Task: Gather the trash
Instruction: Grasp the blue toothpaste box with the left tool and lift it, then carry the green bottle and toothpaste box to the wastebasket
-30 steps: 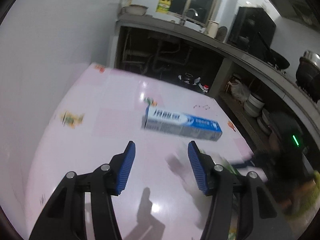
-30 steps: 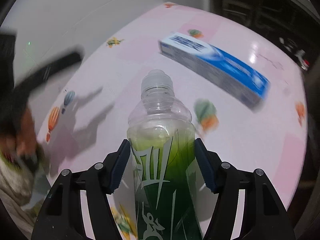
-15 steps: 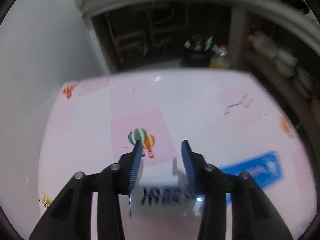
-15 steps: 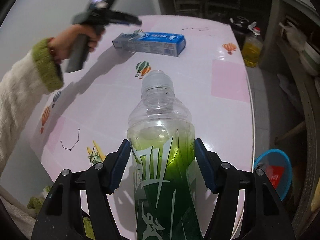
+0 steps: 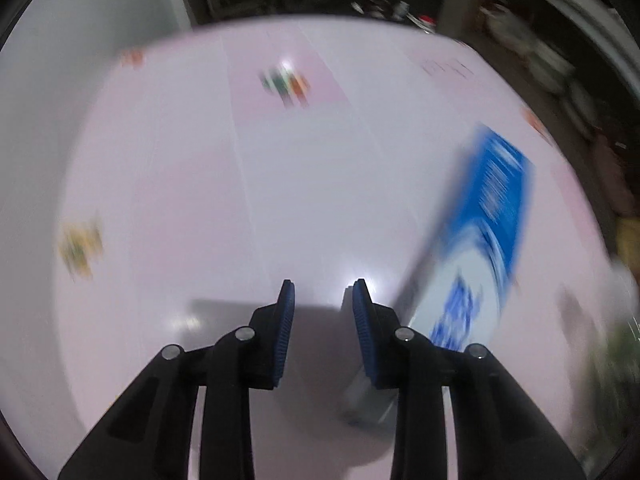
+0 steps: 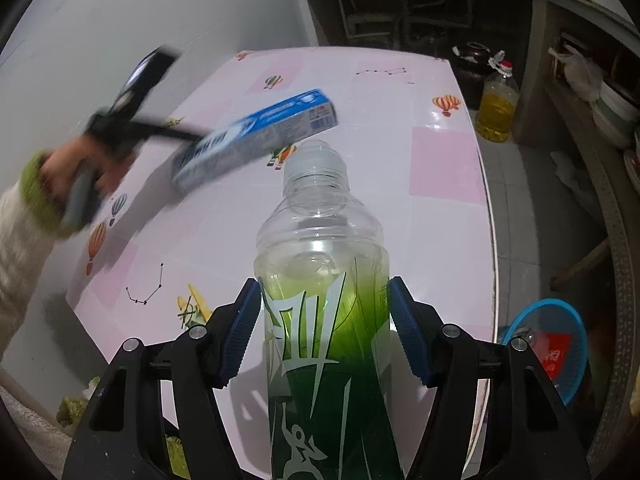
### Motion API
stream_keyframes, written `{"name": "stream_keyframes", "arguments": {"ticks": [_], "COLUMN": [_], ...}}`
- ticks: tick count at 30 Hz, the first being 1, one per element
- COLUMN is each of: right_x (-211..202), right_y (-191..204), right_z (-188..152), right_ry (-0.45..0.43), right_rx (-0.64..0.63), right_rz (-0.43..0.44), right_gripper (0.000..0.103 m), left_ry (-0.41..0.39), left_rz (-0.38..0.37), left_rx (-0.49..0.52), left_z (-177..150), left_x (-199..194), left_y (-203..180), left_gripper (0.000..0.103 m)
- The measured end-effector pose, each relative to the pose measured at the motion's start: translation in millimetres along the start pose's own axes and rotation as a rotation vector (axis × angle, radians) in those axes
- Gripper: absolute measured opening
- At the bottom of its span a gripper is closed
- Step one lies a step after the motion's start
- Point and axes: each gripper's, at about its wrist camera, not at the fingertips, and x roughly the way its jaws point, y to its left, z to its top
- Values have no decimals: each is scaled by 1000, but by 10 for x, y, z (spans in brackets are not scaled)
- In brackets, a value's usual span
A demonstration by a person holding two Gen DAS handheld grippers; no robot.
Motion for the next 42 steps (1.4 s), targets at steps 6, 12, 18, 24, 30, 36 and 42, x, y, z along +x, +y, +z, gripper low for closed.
{"name": "stream_keyframes", "arguments": {"ticks": [6,12,18,24,30,36,42], "right_x": [-33,-62,-49,-41,-53,-89,1], "right_y": [1,39,-50,-35,32,54,8], "right_z": [-24,-45,-57,-74,-129,-282,-229], "right_ry": [2,-8,16,25,38,64,97], "right_rx": [30,45,112,130,136,155,187], "right_rz": [-23,-65,-23,-9,-8,-32,2], "right_gripper": [61,61,61,61,61,61,63], "left_ry": [-34,-181,-197,-219,-215,-215,-233], "left_rz": [-248,-159,-18,10,-24,-46,-10], "left_rx": [-104,8,131,145,95,89,115], "left_z": [-410,-189,-132,-286,-719,-1299,-1343], "left_x": [-350,-413,-189,-244,-390,-598,-657], "left_y": [-107,-562,-946,-979,-885,-911,-980], "left_gripper": [53,66,62,43,43,43,55]}}
